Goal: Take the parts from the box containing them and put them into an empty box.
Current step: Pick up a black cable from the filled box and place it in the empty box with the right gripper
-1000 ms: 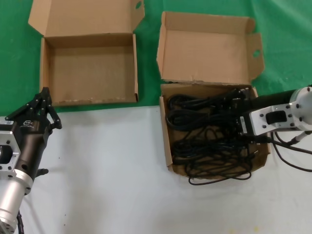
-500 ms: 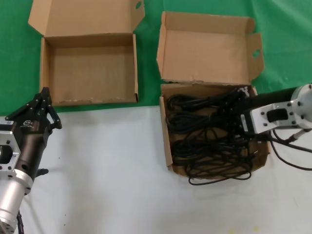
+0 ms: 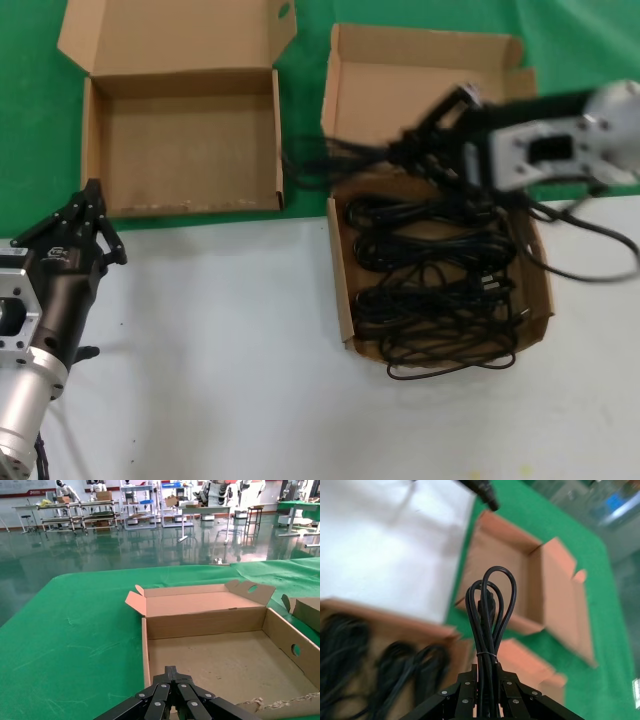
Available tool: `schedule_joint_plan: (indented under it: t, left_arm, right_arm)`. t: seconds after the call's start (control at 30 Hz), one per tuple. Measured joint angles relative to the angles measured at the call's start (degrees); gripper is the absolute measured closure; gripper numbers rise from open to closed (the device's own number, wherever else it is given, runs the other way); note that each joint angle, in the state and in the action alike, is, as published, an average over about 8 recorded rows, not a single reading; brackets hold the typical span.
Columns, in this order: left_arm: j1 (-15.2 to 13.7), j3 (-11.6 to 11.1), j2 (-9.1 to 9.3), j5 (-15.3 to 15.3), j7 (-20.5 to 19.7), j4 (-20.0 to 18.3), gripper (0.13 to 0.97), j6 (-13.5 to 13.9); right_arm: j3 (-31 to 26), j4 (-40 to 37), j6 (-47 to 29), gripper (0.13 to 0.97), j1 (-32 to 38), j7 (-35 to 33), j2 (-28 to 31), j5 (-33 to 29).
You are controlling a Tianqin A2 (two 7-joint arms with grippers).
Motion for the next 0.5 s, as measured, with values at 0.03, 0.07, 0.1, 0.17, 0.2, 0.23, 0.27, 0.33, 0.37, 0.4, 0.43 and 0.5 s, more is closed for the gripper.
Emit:
schedule_joint_plan:
  t: [0.03,0.07,0.1,0.17,0.2,0.23,0.27,0.33,0.37,0.4,0.43,0.5]
  left_arm:
    - [0.0,0.0,0.0,0.0,0.0,0.0,0.952,0.0]
    - [0.0,0.0,0.0,0.0,0.0,0.0,0.952,0.0]
    - [0.0,0.0,0.0,0.0,0.0,0.0,0.952,0.0]
    - [0.0,0.0,0.0,0.0,0.0,0.0,0.952,0.0]
    - [0.0,0.0,0.0,0.0,0.0,0.0,0.952,0.0]
    - [0.0,0.0,0.0,0.0,0.0,0.0,0.952,0.0]
    - [0.0,0.0,0.0,0.0,0.0,0.0,0.952,0.0]
    - [0.0,0.0,0.0,0.0,0.0,0.0,0.952,0.0]
    - [0.0,0.0,0.0,0.0,0.0,0.0,0.952,0.0]
    - [0.0,0.0,0.0,0.0,0.0,0.0,0.952,0.0]
    - [0.0,0.0,0.0,0.0,0.0,0.0,0.952,0.0]
    - [0.0,0.0,0.0,0.0,0.0,0.0,0.952,0.0]
  right_arm:
    - [-0.3,-0.8,0.6,0.884,0.7,-0.2,-1.1,-0.3]
    - [-0.7,-1.8,1.2,0.884,1.4,-0.6,-2.4,-0.7]
    - [-1.1,-3.0,2.0,0.884,2.2,-1.0,-3.8,-1.1]
    - [-2.0,-5.7,3.4,0.885,3.6,-1.9,-6.5,-1.7]
    - [-2.4,-7.2,4.2,0.885,4.2,-2.4,-8.0,-1.9]
    - [-2.8,-8.8,5.1,0.885,4.9,-2.9,-9.4,-2.2]
    - [-3.2,-10.5,5.9,0.885,5.6,-3.4,-10.9,-2.3]
    - [-4.0,-14.1,7.7,0.885,7.0,-4.6,-13.9,-2.4]
    - [-4.3,-15.8,8.6,0.885,7.6,-5.1,-15.3,-2.4]
    - [-4.5,-17.5,9.5,0.885,8.3,-5.7,-16.7,-2.4]
    - [-4.8,-19.2,10.3,0.885,8.8,-6.2,-18.1,-2.3]
    - [-5.2,-22.5,12.1,0.885,9.9,-7.2,-20.7,-2.1]
